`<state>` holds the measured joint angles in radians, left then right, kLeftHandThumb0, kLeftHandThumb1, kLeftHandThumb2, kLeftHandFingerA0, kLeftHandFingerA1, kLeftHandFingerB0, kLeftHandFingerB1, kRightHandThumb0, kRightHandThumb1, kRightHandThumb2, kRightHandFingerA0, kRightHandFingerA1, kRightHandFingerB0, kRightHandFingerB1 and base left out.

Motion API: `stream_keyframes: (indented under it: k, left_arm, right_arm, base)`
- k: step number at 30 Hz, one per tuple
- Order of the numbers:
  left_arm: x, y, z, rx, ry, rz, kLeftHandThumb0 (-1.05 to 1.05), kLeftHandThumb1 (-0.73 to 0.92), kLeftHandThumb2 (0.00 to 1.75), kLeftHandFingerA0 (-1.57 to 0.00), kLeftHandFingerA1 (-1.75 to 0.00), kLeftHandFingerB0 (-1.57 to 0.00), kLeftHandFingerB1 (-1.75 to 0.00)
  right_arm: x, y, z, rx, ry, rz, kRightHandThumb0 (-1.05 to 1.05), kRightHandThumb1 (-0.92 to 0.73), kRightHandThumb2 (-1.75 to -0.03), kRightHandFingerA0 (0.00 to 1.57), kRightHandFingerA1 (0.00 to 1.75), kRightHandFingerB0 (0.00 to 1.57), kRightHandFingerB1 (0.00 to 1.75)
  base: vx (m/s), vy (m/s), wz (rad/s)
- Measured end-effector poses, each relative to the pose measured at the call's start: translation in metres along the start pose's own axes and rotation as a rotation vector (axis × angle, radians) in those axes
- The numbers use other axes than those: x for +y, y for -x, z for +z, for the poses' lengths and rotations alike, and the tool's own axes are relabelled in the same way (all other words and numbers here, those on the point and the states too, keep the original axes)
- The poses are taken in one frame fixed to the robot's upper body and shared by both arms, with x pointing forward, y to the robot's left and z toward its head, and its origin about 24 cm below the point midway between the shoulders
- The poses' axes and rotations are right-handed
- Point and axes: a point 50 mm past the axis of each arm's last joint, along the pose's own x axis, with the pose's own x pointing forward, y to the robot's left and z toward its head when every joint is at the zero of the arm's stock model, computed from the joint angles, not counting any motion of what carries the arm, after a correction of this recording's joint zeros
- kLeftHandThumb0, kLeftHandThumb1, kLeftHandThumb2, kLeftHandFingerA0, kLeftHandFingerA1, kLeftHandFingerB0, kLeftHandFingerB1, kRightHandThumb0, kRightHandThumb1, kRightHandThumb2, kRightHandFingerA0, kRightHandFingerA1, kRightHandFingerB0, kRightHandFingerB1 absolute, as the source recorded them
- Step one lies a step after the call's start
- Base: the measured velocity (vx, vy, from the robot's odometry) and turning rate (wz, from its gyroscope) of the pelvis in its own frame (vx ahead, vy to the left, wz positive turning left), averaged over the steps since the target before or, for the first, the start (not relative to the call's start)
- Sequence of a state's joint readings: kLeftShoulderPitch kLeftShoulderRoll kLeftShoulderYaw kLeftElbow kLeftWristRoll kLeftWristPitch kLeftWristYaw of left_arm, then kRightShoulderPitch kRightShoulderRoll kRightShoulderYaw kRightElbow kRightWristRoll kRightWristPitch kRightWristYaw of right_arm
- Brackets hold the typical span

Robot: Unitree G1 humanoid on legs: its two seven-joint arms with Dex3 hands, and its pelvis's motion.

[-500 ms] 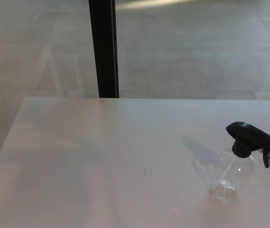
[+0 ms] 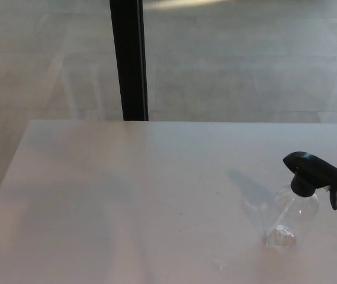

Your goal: The robot uses its right hand to grab and lift the lid of the spray bottle kept in the middle of the desk and places the lid on the right side of the bottle

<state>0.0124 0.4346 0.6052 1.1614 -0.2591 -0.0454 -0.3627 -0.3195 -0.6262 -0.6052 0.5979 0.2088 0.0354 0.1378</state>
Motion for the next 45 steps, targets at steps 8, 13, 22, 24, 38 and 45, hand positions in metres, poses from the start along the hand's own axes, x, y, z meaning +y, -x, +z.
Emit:
stream_keyframes:
  k: [8, 13, 22, 24, 38, 45]
  left_arm:
    - [0.000, 0.000, 0.000, 0.001, 0.000, -0.004, -1.05, 0.38, 1.12, -0.66, -1.13, -0.33, -0.94]
    - [0.000, 0.000, -0.001, 0.002, 0.000, -0.004, -1.05, 0.48, 0.79, -0.59, -1.19, -0.32, -1.07]
    - [0.000, 0.000, -0.002, 0.006, 0.002, -0.006, -1.05, 0.47, 0.80, -0.56, -1.21, -0.35, -1.09]
    - [0.000, 0.001, -0.002, 0.008, 0.002, -0.005, -1.05, 0.45, 0.82, -0.57, -1.20, -0.37, -1.08]
    - [0.000, 0.001, -0.004, 0.006, -0.032, -0.022, -1.05, 0.49, 0.75, -0.59, -1.16, -0.37, -1.06]
    - [-0.002, 0.001, -0.003, 0.005, -0.048, -0.038, -1.05, 0.47, 0.76, -0.58, -1.20, -0.33, -1.12]
  right_arm:
    - [0.034, 0.000, 0.057, -0.201, 0.058, 0.140, -0.85, -0.76, -0.64, 0.13, 0.61, 0.10, 0.34]
    - [0.057, 0.010, 0.084, -0.303, 0.104, 0.239, -0.86, -0.75, -0.63, 0.24, 0.43, 0.17, 0.26]
    - [0.117, 0.041, 0.119, -0.445, 0.277, 0.525, -0.87, -0.74, -0.63, 0.29, 0.44, 0.23, 0.28]
    - [0.133, 0.052, 0.124, -0.466, 0.352, 0.614, -0.87, -0.75, -0.64, 0.30, 0.43, 0.23, 0.28]
    - [0.175, 0.082, 0.103, -0.347, 0.749, 0.944, -0.91, -0.82, -0.65, 0.30, 0.46, 0.27, 0.30]
    - [0.180, 0.085, 0.100, -0.319, 0.929, 0.984, -0.89, -0.65, -1.08, 0.16, 0.49, 0.14, 0.40]
  base:
    - [0.00, 0.000, 0.00]
    - [0.00, 0.000, 0.00]
    - [0.00, 0.000, 0.00]
    - [0.00, 0.000, 0.00]
    - [0.00, 0.000, 0.00]
    - [0.00, 0.000, 0.00]
